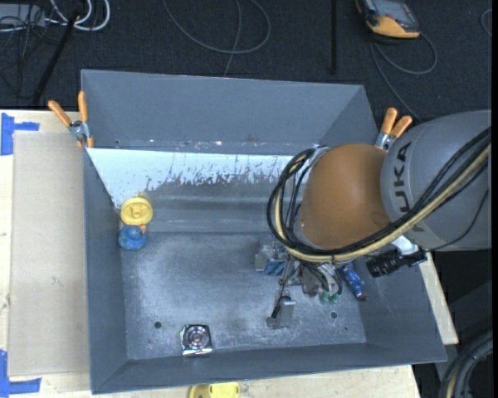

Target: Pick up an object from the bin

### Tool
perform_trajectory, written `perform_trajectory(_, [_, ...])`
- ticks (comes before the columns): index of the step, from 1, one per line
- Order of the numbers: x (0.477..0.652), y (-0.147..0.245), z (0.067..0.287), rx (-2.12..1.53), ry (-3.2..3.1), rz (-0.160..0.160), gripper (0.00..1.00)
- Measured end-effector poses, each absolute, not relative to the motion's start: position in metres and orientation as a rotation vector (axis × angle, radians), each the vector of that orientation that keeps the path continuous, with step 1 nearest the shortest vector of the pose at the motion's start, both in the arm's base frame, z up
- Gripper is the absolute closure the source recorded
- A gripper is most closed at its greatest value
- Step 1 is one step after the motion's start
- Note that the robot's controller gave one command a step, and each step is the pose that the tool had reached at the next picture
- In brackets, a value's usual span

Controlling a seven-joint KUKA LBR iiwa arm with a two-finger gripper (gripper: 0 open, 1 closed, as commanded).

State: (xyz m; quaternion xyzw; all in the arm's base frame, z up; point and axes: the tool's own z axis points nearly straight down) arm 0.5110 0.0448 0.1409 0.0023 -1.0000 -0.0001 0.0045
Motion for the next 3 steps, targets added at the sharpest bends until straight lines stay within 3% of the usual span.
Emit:
perform_trajectory(1, [0.513, 0.045, 0.145, 0.005, -3.140, -0.001, 0.00])
perform_trajectory(2, [0.524, 0.009, 0.141, 0.113, -3.141, -0.003, 0.00])
perform_trajectory(3, [0.550, -0.008, 0.122, 0.069, -3.143, 0.005, 0.00])
